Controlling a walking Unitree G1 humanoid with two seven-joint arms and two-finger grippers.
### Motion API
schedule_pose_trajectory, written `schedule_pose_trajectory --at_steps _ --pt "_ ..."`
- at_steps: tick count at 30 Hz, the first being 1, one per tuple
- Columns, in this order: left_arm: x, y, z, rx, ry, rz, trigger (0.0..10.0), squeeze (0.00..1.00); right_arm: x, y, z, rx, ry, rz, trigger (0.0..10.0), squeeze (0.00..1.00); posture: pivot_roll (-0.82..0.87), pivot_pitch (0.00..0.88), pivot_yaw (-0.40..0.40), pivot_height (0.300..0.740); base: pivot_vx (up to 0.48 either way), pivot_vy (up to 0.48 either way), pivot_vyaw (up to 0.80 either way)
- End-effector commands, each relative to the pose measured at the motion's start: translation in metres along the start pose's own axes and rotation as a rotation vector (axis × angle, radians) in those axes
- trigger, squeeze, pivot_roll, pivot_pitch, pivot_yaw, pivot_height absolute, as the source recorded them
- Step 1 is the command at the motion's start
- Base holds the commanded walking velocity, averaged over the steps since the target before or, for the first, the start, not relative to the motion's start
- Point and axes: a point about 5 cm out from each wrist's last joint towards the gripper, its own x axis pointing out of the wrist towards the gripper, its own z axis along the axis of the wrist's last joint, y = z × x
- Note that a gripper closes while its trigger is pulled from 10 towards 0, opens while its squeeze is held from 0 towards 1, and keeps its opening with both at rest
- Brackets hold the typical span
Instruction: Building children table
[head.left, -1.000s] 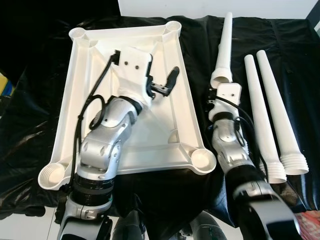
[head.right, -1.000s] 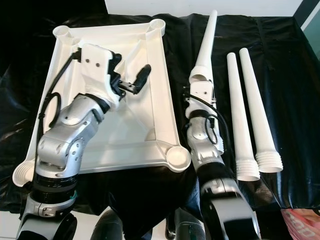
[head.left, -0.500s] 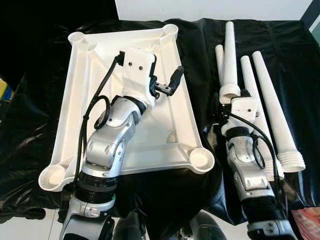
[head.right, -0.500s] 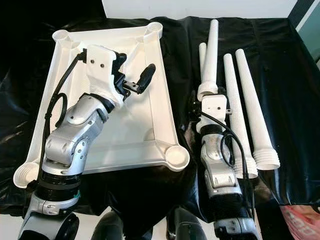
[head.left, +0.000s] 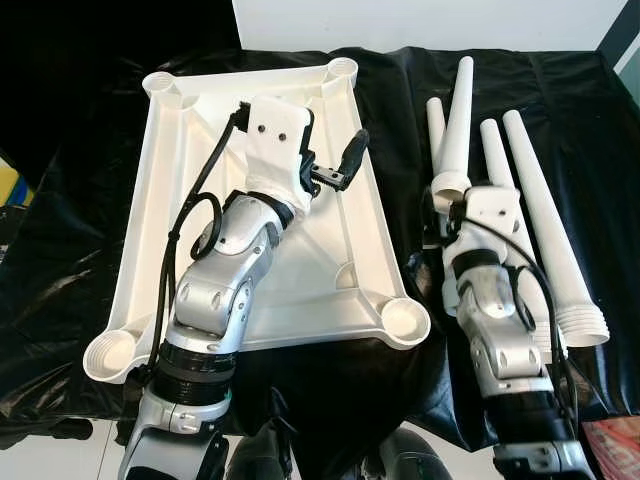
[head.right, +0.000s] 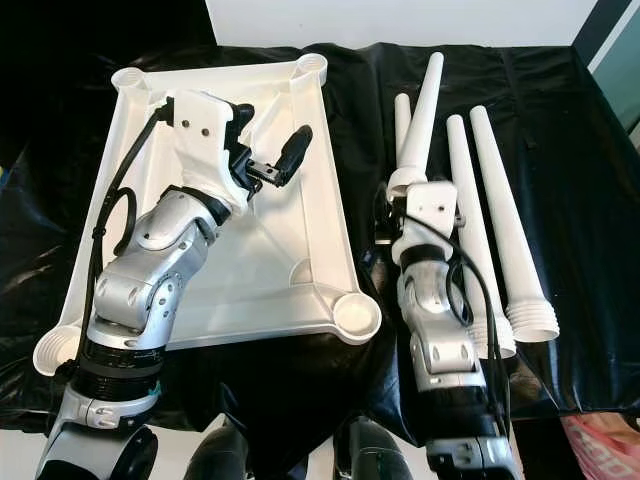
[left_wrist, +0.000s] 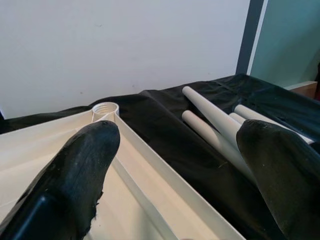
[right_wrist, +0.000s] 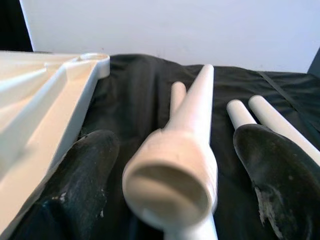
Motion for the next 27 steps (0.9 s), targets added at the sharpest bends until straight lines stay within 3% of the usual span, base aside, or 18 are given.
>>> schedule_pose_trajectory --at_steps 1,3,6,16,27 --pt "0.001 -0.006 0.002 0.004 -0.020 -0.068 10.0 0.00 0.001 -0.002 -0.009 0.008 0.041 -0.017 10.0 0.00 0.01 0.133 -0.008 0.740 0.000 0.000 0.00" --pt "0.001 -0.006 0.004 0.007 -0.026 -0.068 10.0 0.00 0.013 0.003 -0.011 0.023 0.060 -0.031 10.0 0.00 0.01 0.126 -0.008 0.740 0.000 0.000 0.00" --pt "0.001 -0.004 0.004 0.012 -0.030 -0.065 10.0 0.00 0.018 0.009 -0.015 0.055 0.091 -0.032 10.0 0.00 0.03 0.121 -0.011 0.740 0.000 0.000 0.00" --pt "0.000 0.003 0.006 0.029 -0.036 -0.041 10.0 0.00 0.023 0.016 -0.038 0.091 0.232 -0.091 10.0 0.00 0.05 0.120 -0.007 0.740 0.000 0.000 0.00" --pt "-0.001 0.007 0.008 0.042 -0.038 -0.031 10.0 0.00 0.027 0.019 -0.046 0.109 0.264 -0.114 10.0 0.00 0.06 0.115 0.000 0.740 0.000 0.000 0.00"
